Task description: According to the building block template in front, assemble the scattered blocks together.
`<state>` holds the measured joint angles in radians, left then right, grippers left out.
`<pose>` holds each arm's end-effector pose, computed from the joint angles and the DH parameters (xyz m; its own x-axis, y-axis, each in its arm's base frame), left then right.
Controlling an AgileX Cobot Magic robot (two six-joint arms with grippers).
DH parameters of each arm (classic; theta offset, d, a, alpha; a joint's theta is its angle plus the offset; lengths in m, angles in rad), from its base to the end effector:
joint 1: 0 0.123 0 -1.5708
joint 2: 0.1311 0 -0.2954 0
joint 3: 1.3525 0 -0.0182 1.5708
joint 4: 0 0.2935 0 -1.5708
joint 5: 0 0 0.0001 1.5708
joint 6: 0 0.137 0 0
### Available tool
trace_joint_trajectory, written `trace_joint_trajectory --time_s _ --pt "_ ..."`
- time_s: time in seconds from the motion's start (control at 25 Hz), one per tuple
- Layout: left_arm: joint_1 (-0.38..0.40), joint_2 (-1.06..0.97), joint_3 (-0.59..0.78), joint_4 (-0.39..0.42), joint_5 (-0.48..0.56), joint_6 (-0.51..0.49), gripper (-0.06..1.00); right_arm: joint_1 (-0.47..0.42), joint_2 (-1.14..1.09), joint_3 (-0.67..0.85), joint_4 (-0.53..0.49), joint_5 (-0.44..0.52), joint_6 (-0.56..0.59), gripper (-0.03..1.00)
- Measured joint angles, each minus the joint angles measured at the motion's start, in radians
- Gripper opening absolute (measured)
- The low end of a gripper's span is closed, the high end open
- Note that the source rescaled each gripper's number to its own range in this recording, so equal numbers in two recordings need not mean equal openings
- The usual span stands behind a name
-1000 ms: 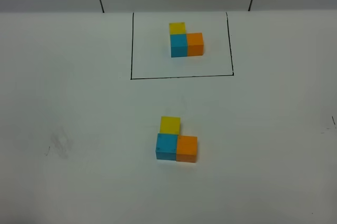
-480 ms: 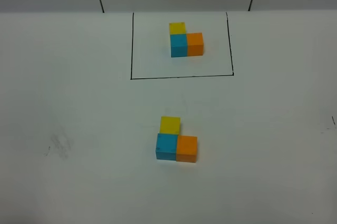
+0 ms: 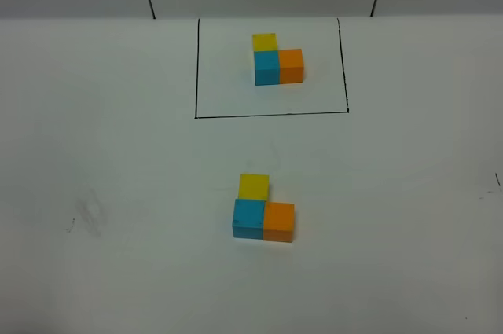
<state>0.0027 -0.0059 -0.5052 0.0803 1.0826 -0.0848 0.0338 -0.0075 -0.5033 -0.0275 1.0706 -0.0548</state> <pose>0.0601 0.0099 0.2767 -0.4608 -0.0482 -0.8862 -0.0872 0.9962 -0.0088 0.0612 -0.0012 0.2773 -0.4529 -0.0833 -0.8877 -0.0432 0.9965 -0.0715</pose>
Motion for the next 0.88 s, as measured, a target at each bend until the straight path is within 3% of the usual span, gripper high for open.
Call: trace_joint_trajectory --time_s 0.88 --pt "0.000 0.000 0.000 0.000 0.000 0.000 0.60 -0.027 0.000 0.000 0.000 0.000 0.000 0.00"
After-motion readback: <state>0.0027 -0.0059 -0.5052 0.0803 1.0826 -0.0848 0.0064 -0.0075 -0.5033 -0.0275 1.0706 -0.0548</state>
